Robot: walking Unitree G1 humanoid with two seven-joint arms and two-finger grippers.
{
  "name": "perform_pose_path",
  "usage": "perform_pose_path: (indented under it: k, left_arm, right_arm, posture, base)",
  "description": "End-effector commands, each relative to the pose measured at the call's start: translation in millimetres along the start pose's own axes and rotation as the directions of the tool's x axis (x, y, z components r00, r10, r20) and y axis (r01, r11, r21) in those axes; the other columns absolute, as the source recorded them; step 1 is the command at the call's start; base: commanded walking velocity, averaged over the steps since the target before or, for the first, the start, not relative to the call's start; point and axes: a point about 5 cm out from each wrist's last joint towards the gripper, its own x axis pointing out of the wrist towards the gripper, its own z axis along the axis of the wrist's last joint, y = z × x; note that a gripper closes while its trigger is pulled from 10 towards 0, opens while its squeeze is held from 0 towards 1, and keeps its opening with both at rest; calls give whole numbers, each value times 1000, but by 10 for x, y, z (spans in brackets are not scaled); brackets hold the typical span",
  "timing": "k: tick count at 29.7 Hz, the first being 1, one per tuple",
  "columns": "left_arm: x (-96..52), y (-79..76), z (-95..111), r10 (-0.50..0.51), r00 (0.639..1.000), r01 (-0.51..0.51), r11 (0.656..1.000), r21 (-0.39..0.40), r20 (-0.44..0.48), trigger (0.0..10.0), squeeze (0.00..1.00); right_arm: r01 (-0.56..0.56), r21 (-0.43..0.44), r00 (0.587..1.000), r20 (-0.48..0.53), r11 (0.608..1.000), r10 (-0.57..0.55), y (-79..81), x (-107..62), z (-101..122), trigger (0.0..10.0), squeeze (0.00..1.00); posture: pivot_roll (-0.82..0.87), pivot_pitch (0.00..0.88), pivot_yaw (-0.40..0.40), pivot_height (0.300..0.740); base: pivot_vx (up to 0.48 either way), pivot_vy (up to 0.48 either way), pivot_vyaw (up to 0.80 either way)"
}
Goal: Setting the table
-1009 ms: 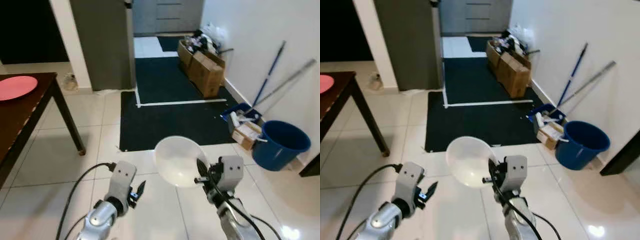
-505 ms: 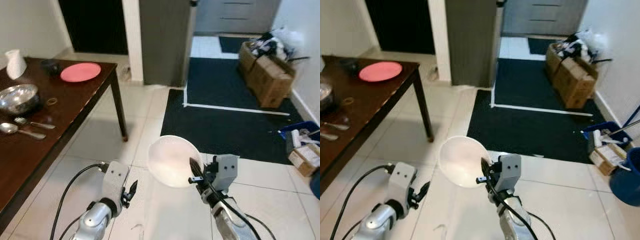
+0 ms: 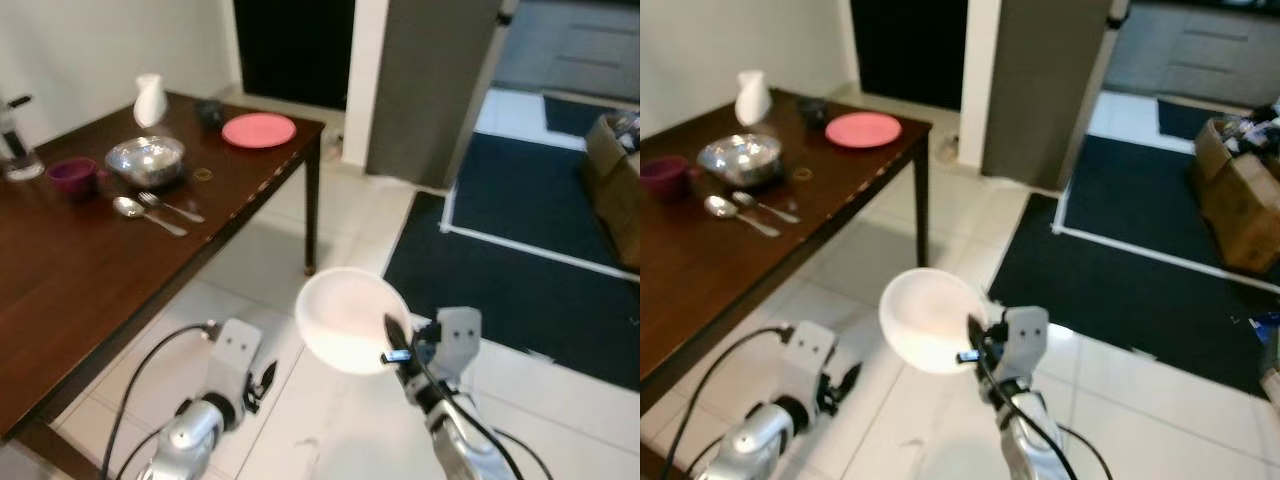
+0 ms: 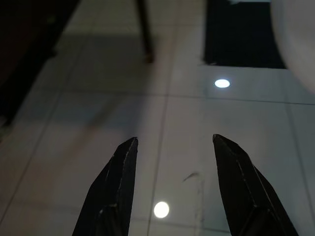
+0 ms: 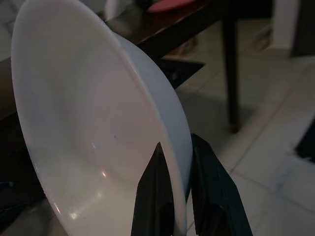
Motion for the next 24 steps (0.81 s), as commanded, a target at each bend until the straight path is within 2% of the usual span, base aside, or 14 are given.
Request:
perform_pose_path:
  k: [1,11,18,19,23,24]
  left_arm:
    - [-5,-15,-60,0,1000,0,1000,2,-31,10000,0]
    - [11,12,-44,14,999,-14,1000,9,-32,10000,0]
    - [20,36,-22,30,999,-30,999,15,-27,10000,0]
    - [33,74,23,57,998,-56,998,17,-9,10000,0]
    - [49,125,103,89,996,-90,996,12,20,10000,0]
    - [68,177,191,119,992,-120,993,6,50,10000,0]
  right_arm:
    - [20,9,1000,-3,1000,-20,-37,-21,-2,10000,0]
    - [34,22,999,29,999,-34,-69,7,94,10000,0]
    - [19,36,997,77,999,-22,-29,45,229,10000,0]
    - [8,41,994,112,999,-12,1,77,334,10000,0]
    - [-6,44,989,146,999,-1,33,105,441,10000,0]
    - [-17,46,985,171,999,9,56,126,518,10000,0]
  posture:
    - [8,87,71,740]
    - [7,87,74,740]
    - [8,88,78,740]
    - [7,88,78,740]
    - [7,88,77,740]
    - [8,87,76,740]
  base:
    - [0,0,800]
    - [0,0,800]
    - [0,0,800]
    - [0,0,800]
    - [0,0,800]
    - [0,0,794]
